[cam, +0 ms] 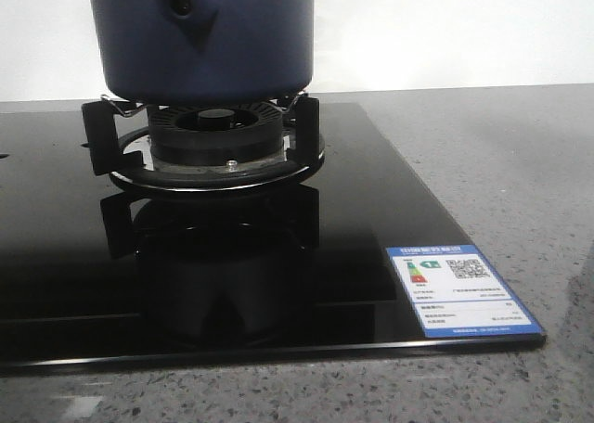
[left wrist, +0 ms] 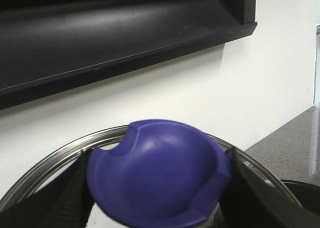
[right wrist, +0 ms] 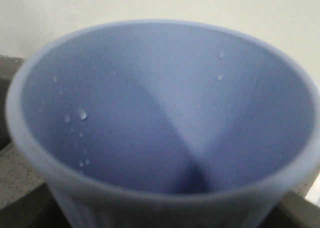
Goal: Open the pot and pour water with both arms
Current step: 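Rotate the cup upright with the right gripper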
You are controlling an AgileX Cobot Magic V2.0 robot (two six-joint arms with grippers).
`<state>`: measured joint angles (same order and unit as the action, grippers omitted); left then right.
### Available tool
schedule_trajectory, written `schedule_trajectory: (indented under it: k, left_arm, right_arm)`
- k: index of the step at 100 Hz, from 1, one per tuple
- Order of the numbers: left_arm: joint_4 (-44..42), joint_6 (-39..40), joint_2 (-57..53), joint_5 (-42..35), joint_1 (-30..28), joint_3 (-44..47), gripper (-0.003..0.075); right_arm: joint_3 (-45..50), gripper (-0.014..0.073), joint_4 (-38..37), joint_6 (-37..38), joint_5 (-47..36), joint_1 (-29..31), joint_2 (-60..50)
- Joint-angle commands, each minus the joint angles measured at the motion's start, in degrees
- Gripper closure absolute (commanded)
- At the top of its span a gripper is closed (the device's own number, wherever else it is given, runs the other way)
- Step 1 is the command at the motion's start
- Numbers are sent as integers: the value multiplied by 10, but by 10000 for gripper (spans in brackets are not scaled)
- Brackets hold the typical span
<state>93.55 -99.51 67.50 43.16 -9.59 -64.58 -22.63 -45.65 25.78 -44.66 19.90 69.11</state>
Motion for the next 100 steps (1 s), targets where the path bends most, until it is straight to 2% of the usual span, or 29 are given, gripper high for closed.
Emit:
schedule_trajectory:
  k: [1,12,34,47,83,93,100]
  left_arm:
    - [45,5,-14,11,-1,-19,405]
    - [45,5,-14,11,-1,-19,405]
    - [45,5,-14,11,-1,-19,405]
    - [45,5,-14,11,-1,-19,405]
    - [45,5,-14,11,-1,-19,405]
    - [45,5,-14,11,-1,-19,405]
    - [45,5,-14,11,-1,-19,405]
  right_arm:
    - [-5,330,40,-27,-66,2,22]
    - [-5,330,59,-33,-106,2,62]
    - [-5,330,80,-59,-135,2,118]
    - [-5,330,80,-86,-128,2,129]
    - [-5,323,80,-86,-129,2,131]
    - [-5,249,80,-86,-129,2,131]
    - [-5,141,80,-86,-129,2,131]
